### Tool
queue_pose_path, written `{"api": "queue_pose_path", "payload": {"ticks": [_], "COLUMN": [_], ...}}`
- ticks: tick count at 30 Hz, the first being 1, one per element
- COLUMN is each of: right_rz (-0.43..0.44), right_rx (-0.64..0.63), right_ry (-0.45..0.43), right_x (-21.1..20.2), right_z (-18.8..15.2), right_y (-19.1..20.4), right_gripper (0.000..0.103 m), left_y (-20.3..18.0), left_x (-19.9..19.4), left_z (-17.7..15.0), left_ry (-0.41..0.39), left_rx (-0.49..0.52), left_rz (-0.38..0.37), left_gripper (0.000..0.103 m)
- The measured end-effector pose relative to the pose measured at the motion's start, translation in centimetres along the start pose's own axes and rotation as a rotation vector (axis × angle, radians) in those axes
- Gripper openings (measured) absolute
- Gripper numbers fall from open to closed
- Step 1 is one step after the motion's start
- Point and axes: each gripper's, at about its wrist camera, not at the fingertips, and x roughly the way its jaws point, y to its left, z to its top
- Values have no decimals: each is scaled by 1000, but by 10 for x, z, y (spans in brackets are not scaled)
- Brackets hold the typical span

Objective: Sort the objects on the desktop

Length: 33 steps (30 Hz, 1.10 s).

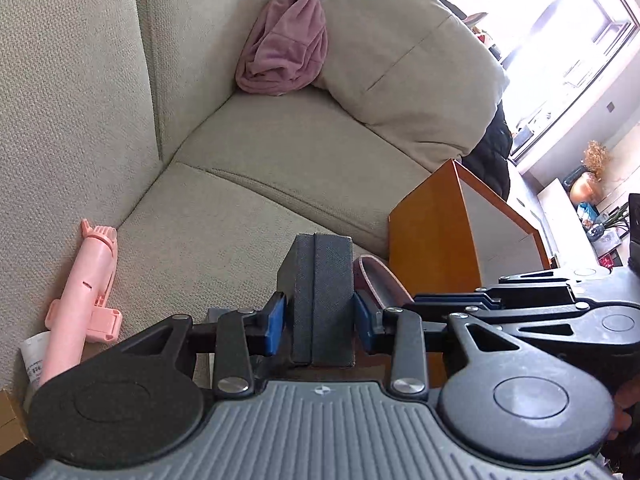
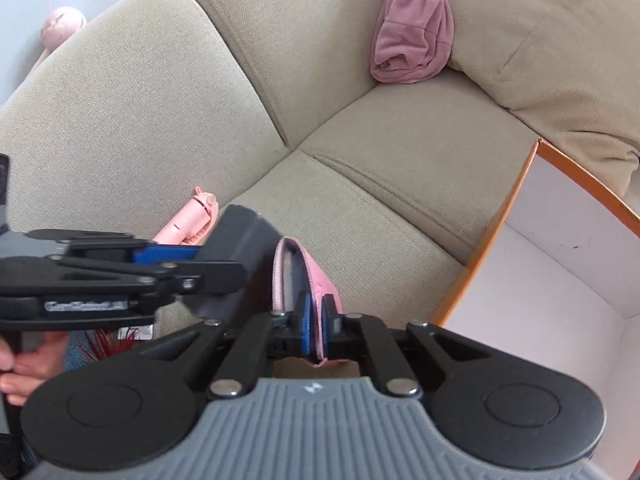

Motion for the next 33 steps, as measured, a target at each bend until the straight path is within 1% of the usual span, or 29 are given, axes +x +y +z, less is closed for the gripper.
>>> {"api": "queue_pose_path", "payload": {"ticks": [2,4,6,9,10,11,12,14,16,17,18,20,22,24,26,28,30,31,33], "right_rz": [24,45,55,22,6,-9,-17,-3,-26,-39,-37,-16,-3,8,15,12,-7,-27,-63], "right_rx": [-13,-32,-58,-110,-120,-117,-107,-65,-30,-24,-14,32,75,127,179,230,284,310,355], "right_ry": [-3,-5,1,-7,-7,-7,-5,-17,-40,-59,-81,-133,-203,-282,-363,-434,-490,-513,-522], "right_x": [0,2,6,13,16,17,19,18,13,9,2,-19,-45,-78,-111,-142,-168,-179,-189], "right_z": [-1,-1,-1,-1,0,-1,0,-1,-5,-8,-12,-20,-27,-36,-48,-61,-74,-83,-99], "right_y": [0,2,8,15,16,17,15,9,8,10,10,15,22,28,34,38,41,42,39], "right_gripper": [35,41,42,42,40,31,25,22,19,16,16,16,16,16,16,16,16,16,16], "left_y": [3,5,4,7,9,9,10,10,8,5,2,-8,-21,-37,-51,-70,-90,-98,-117], "left_x": [-1,0,2,4,4,4,4,3,-1,-5,-12,-30,-51,-74,-92,-104,-105,-103,-91], "left_z": [-2,-2,-1,0,1,0,-1,-1,-2,-2,-3,-5,-6,-7,-8,-9,-11,-13,-19], "left_ry": [-1,1,-1,-6,-6,-9,-11,-16,-22,-33,-50,-94,-140,-186,-215,-222,-207,-196,-159], "left_rx": [-8,-22,-21,-34,-39,-41,-42,-43,-36,-29,-19,4,25,49,71,99,133,149,181], "left_rz": [0,-10,-4,-10,-12,-10,-11,-16,-9,-1,3,-1,-23,-68,-122,-181,-225,-235,-240], "left_gripper": [41,41,41,41,41,41,41,41,41,41,41,41,41,41,41,41,41,41,41]}}
